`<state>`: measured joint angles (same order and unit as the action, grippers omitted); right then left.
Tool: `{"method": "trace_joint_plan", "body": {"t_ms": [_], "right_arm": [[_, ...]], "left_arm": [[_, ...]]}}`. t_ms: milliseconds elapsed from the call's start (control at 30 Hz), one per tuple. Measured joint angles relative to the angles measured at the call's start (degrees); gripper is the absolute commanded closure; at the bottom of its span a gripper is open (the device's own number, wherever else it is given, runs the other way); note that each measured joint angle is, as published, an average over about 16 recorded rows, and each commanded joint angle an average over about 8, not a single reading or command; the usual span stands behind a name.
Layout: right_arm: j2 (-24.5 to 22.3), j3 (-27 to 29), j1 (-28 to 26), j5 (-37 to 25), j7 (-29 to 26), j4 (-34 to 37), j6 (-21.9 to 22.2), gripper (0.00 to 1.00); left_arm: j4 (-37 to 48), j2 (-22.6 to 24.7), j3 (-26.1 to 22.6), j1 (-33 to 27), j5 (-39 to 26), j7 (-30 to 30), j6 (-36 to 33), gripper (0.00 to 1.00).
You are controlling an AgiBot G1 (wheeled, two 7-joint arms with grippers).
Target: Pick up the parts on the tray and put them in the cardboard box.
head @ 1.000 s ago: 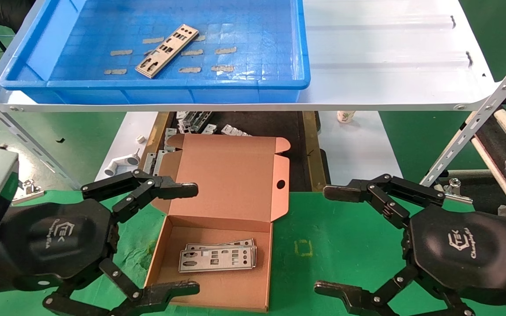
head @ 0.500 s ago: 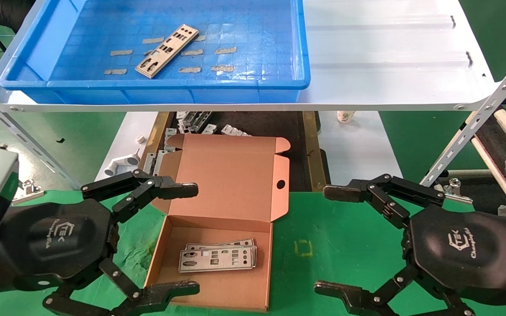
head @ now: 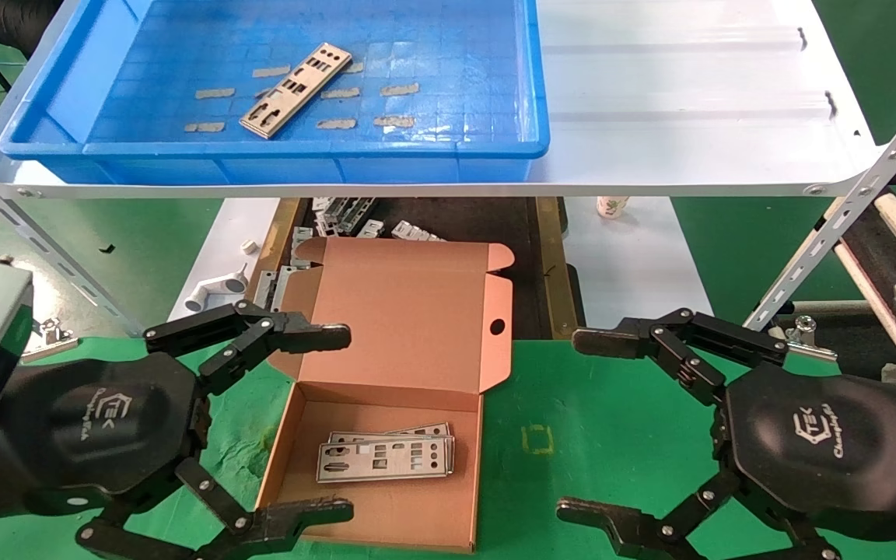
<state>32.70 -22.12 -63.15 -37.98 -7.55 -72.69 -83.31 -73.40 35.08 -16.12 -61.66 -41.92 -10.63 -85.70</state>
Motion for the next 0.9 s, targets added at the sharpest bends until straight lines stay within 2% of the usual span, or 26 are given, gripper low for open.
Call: {"method": "trace_joint_plan", "body": {"t_ms": [900], "right_arm": [[0.0, 0.0, 0.0, 0.0, 0.0, 0.0, 0.0, 0.0]], "left_arm": [[0.0, 0.0, 0.0, 0.0, 0.0, 0.0, 0.0, 0.0]]}}
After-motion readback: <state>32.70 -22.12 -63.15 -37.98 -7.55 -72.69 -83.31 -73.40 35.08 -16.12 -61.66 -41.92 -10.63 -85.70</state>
